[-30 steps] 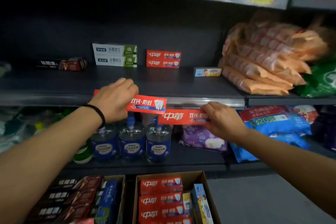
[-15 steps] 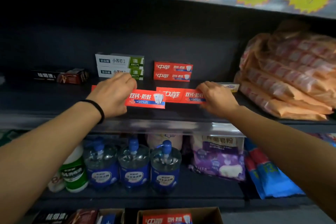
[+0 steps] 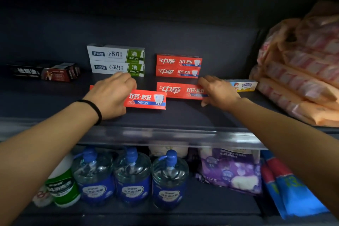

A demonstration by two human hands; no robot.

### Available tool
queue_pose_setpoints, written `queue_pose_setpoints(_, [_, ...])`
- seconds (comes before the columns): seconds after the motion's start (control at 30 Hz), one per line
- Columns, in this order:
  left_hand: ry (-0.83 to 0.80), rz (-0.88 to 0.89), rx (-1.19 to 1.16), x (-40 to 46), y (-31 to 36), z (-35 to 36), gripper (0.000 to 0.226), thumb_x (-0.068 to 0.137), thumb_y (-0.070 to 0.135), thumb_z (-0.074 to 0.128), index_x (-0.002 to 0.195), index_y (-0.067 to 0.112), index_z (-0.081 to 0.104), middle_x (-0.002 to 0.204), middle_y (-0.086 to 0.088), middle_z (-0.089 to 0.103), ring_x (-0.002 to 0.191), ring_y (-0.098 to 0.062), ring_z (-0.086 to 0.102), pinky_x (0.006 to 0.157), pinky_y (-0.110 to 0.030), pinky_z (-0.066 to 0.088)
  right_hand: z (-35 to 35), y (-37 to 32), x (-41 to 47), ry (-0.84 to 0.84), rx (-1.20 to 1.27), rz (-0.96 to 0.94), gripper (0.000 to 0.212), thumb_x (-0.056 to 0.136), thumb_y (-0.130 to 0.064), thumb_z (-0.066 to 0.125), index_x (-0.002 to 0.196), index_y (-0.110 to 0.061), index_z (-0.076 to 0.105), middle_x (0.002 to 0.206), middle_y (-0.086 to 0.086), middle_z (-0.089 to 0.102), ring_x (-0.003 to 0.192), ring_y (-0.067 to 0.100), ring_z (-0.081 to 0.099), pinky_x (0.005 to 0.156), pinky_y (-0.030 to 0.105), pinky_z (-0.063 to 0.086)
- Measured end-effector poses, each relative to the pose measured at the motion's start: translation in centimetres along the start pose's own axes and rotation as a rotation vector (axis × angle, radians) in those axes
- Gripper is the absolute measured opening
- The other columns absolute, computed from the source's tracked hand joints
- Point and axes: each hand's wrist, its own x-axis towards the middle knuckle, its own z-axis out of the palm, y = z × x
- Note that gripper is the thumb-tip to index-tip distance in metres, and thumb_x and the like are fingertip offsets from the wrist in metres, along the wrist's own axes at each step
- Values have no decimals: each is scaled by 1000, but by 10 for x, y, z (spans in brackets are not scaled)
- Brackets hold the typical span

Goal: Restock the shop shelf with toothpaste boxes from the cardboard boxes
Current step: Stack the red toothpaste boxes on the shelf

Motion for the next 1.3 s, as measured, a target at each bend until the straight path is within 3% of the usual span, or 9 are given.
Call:
queue_pose_setpoints(0.27, [-25,4,-7,5,5,3,44,74,19,71,111,17,49,110,1,47,108,-17,43,71,-37,48,-1,5,4,-80,59,-14,65,75,-31,78,125,-17,40,127,9,57,110,33,57,84,44,51])
queue_pose_setpoints(0.43, [-1,30,-19,10,6,5,47,70,18,75,111,16,51,109,0,49,107,-19,45,72,-41,51,-5,7,13,-37,62,-13,31,80,-23,69,102,-18,47,107,7,63,94,32,60,70,34,43])
queue_pose_setpoints(0.5, [0,29,-17,15,5,6,48,70,19,76,111,16,50,110,0,49,108,-18,45,72,-39,51,-4,8,18,-30,66,14,27,81,-21,67,100,-18,48,104,6,64,91,31,60,69,35,43])
queue_pose_setpoints(0.87, [47,67,-14,53,-4,25,40,70,22,72,104,19,51,106,1,50,102,-18,47,74,-39,50,7,23,80,23,39,90,25,82,-19,63,104,-15,54,108,9,63,96,34,59,74,35,43])
queue_pose_setpoints(1.3, [34,73,-49,83,-19,53,44,70,25,71,108,18,50,108,1,48,104,-19,46,79,-44,50,39,23,133,2,23,108,43,84,-19,63,125,-18,51,124,9,59,112,32,55,85,37,45])
